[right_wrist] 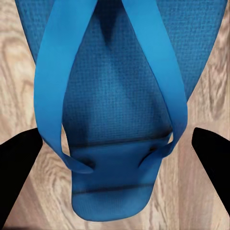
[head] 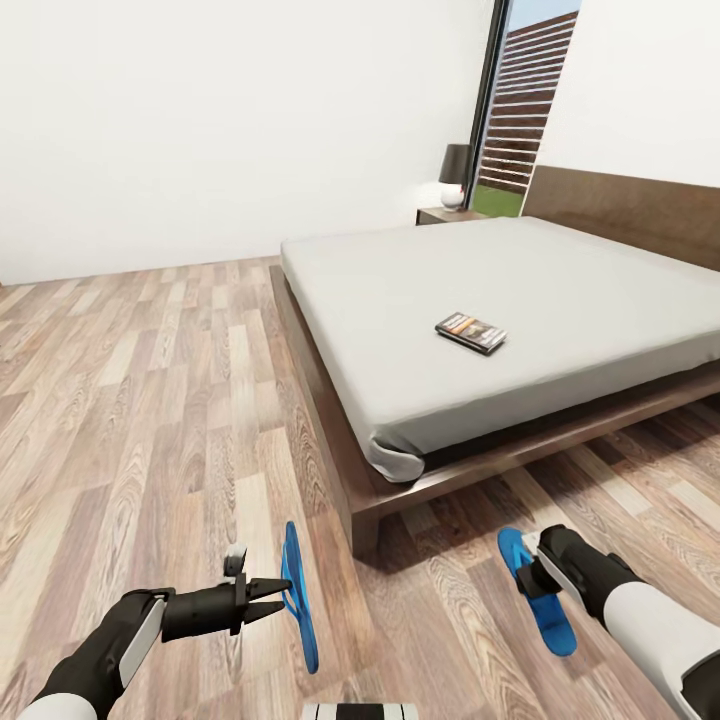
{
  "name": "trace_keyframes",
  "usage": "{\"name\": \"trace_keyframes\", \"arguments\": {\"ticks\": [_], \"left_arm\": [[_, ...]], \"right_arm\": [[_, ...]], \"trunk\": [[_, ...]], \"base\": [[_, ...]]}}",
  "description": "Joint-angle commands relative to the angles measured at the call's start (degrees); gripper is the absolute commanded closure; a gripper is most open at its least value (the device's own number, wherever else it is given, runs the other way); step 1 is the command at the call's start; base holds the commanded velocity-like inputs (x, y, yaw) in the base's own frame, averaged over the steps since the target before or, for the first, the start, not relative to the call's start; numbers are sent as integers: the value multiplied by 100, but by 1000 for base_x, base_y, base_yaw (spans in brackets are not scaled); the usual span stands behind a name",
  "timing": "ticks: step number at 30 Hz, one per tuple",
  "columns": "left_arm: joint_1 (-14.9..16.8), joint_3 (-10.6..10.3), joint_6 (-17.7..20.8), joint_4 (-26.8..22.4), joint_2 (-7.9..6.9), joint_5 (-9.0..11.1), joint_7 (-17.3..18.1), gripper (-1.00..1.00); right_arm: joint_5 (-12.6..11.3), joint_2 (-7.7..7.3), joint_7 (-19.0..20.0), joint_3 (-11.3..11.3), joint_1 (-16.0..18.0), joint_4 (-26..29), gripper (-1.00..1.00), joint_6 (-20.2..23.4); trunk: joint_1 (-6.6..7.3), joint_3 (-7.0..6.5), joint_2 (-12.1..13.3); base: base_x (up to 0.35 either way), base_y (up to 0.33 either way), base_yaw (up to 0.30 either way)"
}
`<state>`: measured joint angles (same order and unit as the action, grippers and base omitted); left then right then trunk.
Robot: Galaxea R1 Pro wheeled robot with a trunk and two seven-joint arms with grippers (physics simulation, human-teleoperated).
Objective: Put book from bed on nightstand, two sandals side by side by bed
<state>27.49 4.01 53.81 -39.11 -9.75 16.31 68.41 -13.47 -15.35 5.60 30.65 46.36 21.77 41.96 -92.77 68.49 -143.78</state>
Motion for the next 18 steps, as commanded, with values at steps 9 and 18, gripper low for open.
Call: {"name": "trace_keyframes", "arguments": {"ticks": [9,18], "left_arm": [[0,3,41,-2,0,21,6,100],[2,3,58,-1,0,21,21,100]], "right_arm": [[-43,272,-213,39,297,150,100,1208],[-48,463,-527,31,385,152,100,1333]], "trunk": [[-17,160,-11],[-40,359,-23]], "base": [[0,0,0],[0,0,0]]}}
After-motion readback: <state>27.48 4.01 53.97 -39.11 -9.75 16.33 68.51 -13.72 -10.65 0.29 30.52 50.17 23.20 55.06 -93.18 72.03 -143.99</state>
